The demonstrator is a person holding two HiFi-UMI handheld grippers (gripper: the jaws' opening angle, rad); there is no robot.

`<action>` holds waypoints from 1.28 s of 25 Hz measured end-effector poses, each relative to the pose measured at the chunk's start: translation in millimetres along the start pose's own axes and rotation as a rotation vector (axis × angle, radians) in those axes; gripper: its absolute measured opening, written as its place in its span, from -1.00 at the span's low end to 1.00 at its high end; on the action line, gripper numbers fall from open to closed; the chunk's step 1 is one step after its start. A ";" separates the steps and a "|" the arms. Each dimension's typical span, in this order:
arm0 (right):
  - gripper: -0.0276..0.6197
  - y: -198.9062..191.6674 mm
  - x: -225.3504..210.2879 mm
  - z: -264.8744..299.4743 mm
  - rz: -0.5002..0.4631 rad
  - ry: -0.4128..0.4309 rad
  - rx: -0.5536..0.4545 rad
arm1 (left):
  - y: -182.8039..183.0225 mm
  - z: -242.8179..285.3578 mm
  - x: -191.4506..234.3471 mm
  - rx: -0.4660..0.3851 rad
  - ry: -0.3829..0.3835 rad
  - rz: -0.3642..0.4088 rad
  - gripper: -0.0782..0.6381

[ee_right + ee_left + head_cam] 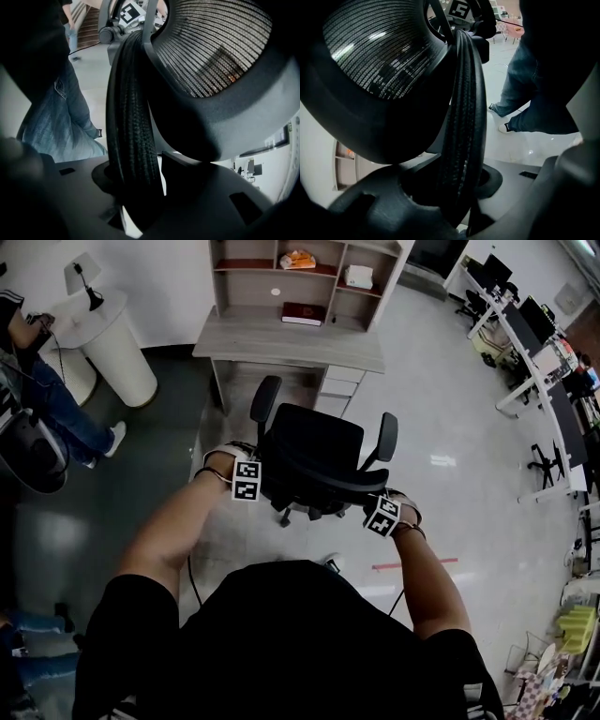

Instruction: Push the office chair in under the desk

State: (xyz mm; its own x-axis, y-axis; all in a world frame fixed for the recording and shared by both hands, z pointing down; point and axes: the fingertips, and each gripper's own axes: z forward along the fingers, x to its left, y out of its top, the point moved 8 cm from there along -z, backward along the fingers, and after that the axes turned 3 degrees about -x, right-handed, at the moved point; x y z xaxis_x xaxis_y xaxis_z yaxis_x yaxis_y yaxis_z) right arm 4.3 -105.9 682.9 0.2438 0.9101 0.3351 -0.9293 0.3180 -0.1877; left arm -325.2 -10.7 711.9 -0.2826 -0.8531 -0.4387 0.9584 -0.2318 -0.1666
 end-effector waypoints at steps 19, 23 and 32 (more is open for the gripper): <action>-0.33 83.9 -14.7 21.1 -0.182 0.040 -0.068 | -78.4 -35.8 -42.1 0.104 0.001 -0.170 -0.43; -0.35 96.6 -15.3 22.2 -0.206 0.056 -0.067 | -90.5 -42.3 -45.9 0.128 -0.001 -0.187 -0.43; -0.38 104.4 -13.9 21.9 -0.233 0.067 -0.076 | -97.0 -47.2 -51.6 0.133 -0.004 -0.210 -0.43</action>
State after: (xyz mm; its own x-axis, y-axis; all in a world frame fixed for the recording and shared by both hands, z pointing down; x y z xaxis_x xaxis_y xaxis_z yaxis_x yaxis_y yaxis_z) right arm -102.1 -91.2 678.8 0.4694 0.8243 0.3165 -0.8228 0.5384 -0.1819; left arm -405.5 77.8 709.0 -0.4766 -0.7812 -0.4032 0.8754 -0.4639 -0.1358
